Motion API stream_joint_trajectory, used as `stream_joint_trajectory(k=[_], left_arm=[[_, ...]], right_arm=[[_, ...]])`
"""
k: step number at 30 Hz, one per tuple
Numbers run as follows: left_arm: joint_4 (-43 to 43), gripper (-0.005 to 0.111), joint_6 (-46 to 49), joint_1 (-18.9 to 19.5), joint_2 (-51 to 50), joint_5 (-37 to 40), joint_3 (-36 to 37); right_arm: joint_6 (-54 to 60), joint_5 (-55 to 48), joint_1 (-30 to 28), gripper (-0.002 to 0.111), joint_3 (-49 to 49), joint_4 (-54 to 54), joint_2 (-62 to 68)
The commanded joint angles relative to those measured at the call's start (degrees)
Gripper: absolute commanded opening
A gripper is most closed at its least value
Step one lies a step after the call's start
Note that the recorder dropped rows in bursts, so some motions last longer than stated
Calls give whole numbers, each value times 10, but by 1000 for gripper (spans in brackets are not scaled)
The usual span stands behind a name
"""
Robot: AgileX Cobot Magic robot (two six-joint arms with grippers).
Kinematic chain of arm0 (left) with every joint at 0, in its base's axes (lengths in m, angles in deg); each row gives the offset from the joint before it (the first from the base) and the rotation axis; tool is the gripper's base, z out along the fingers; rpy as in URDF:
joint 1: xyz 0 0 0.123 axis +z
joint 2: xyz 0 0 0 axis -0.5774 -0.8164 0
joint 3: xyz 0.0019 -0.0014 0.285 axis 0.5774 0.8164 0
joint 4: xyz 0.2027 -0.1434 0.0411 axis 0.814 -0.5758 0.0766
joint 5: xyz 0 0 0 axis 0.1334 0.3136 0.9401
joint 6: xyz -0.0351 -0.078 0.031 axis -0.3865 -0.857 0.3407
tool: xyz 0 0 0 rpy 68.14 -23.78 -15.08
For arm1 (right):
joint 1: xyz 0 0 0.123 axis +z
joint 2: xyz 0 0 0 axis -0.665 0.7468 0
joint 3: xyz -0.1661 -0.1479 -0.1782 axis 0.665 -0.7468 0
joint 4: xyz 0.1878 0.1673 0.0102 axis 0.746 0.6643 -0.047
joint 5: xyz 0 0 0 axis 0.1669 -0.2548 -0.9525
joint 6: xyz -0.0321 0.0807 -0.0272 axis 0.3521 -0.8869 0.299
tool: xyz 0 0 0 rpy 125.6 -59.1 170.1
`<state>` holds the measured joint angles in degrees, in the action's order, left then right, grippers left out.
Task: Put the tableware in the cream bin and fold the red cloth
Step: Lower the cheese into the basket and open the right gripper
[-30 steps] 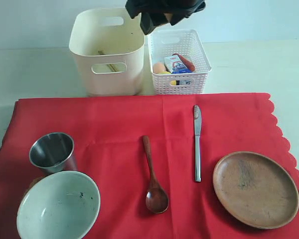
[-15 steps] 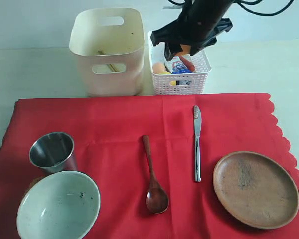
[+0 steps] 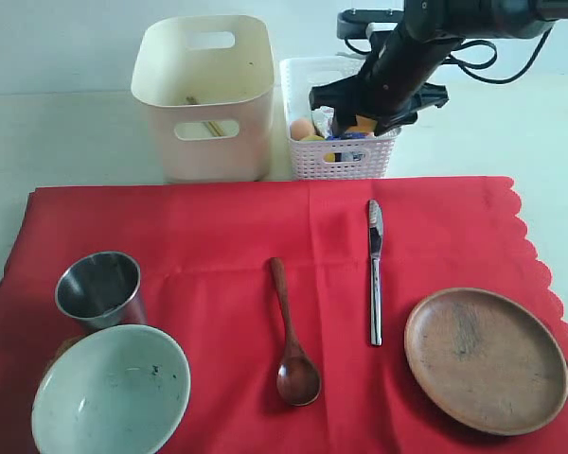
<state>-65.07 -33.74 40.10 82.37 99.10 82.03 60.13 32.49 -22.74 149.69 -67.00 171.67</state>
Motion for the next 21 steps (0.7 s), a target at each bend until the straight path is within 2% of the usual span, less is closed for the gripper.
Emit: stream_joint_trajectory(k=[1,3,4,11,13,16,21], left_arm=[[-1,75,-2,-2,3,-6,0],[-1,75,-2,-2,3,-6,0],[-1,75,-2,-2,3,-6,0],[-1,75,-2,-2,3,-6,0],[-1,75,-2,-2,3,-6,0],[-1,75,-2,-2,3,-6,0],[-1,75,-2,-2,3,-6,0]], right_arm=[[-2,28,-2,0,4,7,-2],[-2,30,-2,1,4,7,2],[-2,30,-2,5,4,7,7],[-1,36,-2,65,4,9,6],[-1,37,-2,74,4,9,-1],[-1,40,-2,78,4,9,-17],[-1,45,-2,78,4,9,-45]])
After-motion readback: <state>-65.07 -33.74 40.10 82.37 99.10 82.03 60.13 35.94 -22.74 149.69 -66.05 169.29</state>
